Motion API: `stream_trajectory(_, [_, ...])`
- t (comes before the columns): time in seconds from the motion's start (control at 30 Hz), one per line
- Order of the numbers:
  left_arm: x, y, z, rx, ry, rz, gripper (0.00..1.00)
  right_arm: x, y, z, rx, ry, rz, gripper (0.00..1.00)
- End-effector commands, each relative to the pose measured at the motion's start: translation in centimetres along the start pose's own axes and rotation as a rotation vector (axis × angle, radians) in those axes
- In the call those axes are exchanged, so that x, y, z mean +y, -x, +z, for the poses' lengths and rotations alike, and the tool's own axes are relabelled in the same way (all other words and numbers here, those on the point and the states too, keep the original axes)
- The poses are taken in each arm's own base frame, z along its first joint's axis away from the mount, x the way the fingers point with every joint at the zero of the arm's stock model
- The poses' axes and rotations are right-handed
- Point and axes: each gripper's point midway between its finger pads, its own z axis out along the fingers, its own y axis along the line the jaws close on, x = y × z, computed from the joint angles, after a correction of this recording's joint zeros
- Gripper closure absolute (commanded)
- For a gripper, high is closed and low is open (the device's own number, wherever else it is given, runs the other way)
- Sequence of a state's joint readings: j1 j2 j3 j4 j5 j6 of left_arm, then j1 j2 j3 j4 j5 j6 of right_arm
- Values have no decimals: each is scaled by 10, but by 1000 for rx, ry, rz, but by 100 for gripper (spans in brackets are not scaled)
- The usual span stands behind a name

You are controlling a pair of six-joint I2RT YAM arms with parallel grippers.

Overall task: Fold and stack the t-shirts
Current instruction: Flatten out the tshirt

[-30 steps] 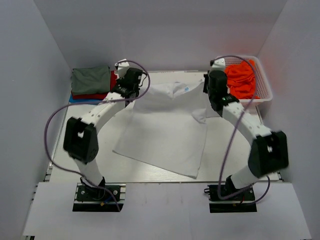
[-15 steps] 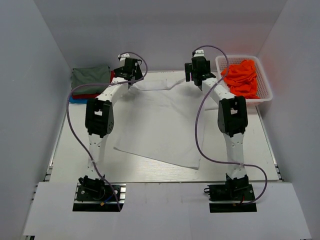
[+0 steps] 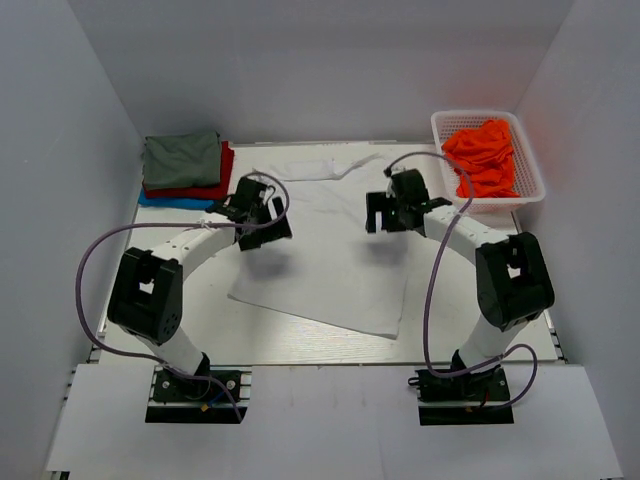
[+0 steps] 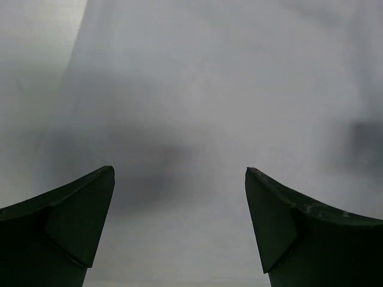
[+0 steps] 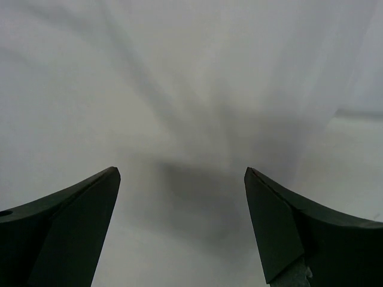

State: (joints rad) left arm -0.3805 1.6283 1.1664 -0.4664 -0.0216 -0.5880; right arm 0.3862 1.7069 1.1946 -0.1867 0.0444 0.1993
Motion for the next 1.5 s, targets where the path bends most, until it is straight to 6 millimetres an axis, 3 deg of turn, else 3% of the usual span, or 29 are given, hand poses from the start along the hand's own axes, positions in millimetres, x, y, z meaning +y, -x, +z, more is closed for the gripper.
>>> stream_trajectory(0.0, [18,-66,-4,184,24,-51,0,25,-54,-9,142,83,58,10])
stream_trajectory(0.07, [38,-80,-3,181,96,-37,0,25,-74,-16,174,67,75,10])
stream_trajectory(0.1, [45,-83,-2,176,126,-45,0,36,-76,-18,171,95,80,10])
stream_trajectory(0.23, [88,-86,6,154,313,-37,0,54,-124,-25,280,129,87,10])
stream_trajectory(0.3, [105,-95,17,180,385,-59,0,70,-145,-29,333,167,85,10])
stream_trajectory(0.33, [121,-92,22,136,480,-86,0,87,-164,-36,380,200,72,10])
stream_trajectory(0.4, [135,-86,29,150,558,-88,0,101,-185,-46,441,239,71,10])
stream_trajectory(0.5, [151,-56,43,147,691,-81,0,141,-212,-72,539,356,22,10])
stream_trajectory(0.53, [144,-31,48,106,682,-81,0,167,-222,-86,553,426,-58,10])
stream_trajectory(0.57, [150,-23,57,111,692,-83,0,176,-229,-99,596,466,-80,10])
stream_trajectory(0.6, [134,11,68,37,635,-97,0,204,-228,-117,583,550,-165,10])
stream_trajectory(0.67, [116,37,84,13,554,-36,0,219,-225,-136,575,626,-216,10])
stream_trajectory(0.7, [90,71,85,-45,467,-28,0,230,-215,-144,540,666,-248,10])
stream_trajectory(0.73, [84,82,82,-53,460,-14,0,232,-197,-157,476,690,-244,10])
stream_trajectory(0.77, [77,96,76,-71,448,1,0,227,-188,-154,446,654,-226,10])
stream_trajectory(0.8, [63,111,71,-110,437,9,0,222,-163,-156,349,599,-219,10])
stream_trajectory(0.83, [65,113,62,-105,461,13,0,205,-143,-150,261,481,-201,10])
stream_trajectory(0.87, [62,114,56,-105,451,12,0,185,-140,-149,272,401,-186,10])
stream_trajectory(0.9, [65,115,50,-106,446,3,0,169,-121,-144,197,295,-169,10])
stream_trajectory(0.93, [71,114,43,-100,455,-3,0,162,-112,-153,163,283,-144,10])
stream_trajectory(0.97, [66,120,24,-129,439,-9,0,148,-110,-150,169,243,-98,10])
stream_trajectory(1.0, [75,111,18,-124,470,-4,0,137,-110,-149,159,210,-81,10])
stream_trajectory(1.07, [67,118,-8,-177,445,-7,0,112,-121,-141,202,134,-18,10])
stream_trajectory(1.2, [56,93,-23,-155,339,-33,0,65,-156,-125,294,-4,67,10])
stream_trajectory(1.23, [54,86,-22,-147,313,-35,0,63,-162,-123,300,-2,83,10])
stream_trajectory(1.27, [55,64,-15,-92,279,-43,0,59,-176,-122,322,6,98,10])
stream_trajectory(1.33, [47,54,-15,-86,209,-66,0,48,-198,-116,359,-11,158,10])
stream_trajectory(1.43, [47,17,-4,-4,158,-68,0,35,-247,-119,476,-30,239,10])
stream_trajectory(1.47, [48,10,-2,16,154,-78,0,33,-253,-120,488,-41,267,10])
